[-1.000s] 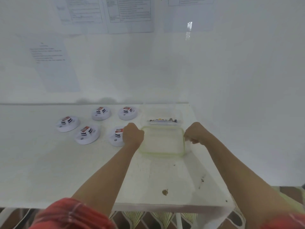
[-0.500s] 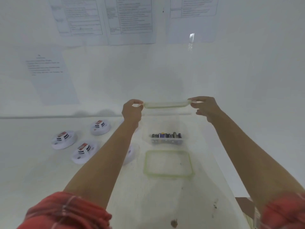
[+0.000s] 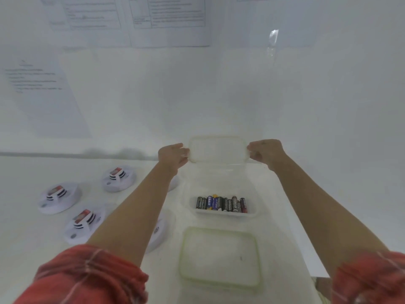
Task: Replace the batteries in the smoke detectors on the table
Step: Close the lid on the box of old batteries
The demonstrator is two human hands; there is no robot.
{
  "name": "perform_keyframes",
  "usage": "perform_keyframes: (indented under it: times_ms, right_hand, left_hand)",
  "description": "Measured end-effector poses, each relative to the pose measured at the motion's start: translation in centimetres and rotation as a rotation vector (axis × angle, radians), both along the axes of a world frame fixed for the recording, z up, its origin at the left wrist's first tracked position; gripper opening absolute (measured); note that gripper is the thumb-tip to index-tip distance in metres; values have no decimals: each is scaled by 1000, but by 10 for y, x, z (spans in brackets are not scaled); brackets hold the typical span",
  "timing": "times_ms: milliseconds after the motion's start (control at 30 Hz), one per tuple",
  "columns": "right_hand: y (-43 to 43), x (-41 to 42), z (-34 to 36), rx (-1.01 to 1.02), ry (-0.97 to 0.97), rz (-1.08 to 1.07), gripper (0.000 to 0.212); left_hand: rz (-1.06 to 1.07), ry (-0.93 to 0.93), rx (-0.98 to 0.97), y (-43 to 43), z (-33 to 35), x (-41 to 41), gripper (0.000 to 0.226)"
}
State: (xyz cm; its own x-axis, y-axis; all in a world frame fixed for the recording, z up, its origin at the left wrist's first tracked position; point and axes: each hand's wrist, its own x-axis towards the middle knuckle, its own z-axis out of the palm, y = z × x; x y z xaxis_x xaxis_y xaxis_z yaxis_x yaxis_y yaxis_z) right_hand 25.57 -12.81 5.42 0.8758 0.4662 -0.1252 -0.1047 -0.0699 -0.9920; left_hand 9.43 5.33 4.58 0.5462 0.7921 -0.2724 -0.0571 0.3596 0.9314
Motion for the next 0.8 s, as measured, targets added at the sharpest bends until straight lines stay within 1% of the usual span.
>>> perform_keyframes:
  times_ms: [67, 100, 133, 167, 233, 333, 467, 533, 600, 667, 700, 800]
  right_hand:
    - [6, 5, -7, -36, 8, -29, 18]
    - [9, 7, -11, -43, 26, -32, 23]
    - [11, 8, -14, -47, 49, -35, 24]
    - [12, 9, -17, -49, 75, -38, 20]
    - [14, 11, -21, -84, 110, -37, 19]
    - [13, 10, -25, -177, 115, 2, 20]
    - [16, 14, -30, -117, 154, 48, 24]
    - [21, 16, -31, -104, 159, 6, 26]
    - [25, 17, -31, -97, 163, -36, 27]
    - [25, 19, -33, -78, 173, -53, 28]
    - [25, 20, -34, -68, 182, -56, 27]
    - [25, 23, -37, -42, 206, -81, 24]
  left_hand:
    - [5, 71, 53, 5, -7, 7, 41]
    - [-7, 103, 62, 5, -9, 9, 34]
    - [-26, 141, 55, 6, -12, 11, 21]
    - [-45, 174, 48, 7, -14, 12, 12]
    - [-68, 217, 24, 11, -19, 14, 21]
    - [-117, 271, 41, 15, -25, 15, 21]
    - [-113, 245, 51, 19, -29, 19, 25]
    - [-81, 229, 31, 20, -30, 22, 23]
    - [-64, 206, 8, 21, -33, 26, 17]
    - [-65, 174, -13, 23, -36, 31, 43]
    - [-61, 163, -20, 24, -37, 33, 50]
    - [-92, 152, -9, 23, -39, 37, 48]
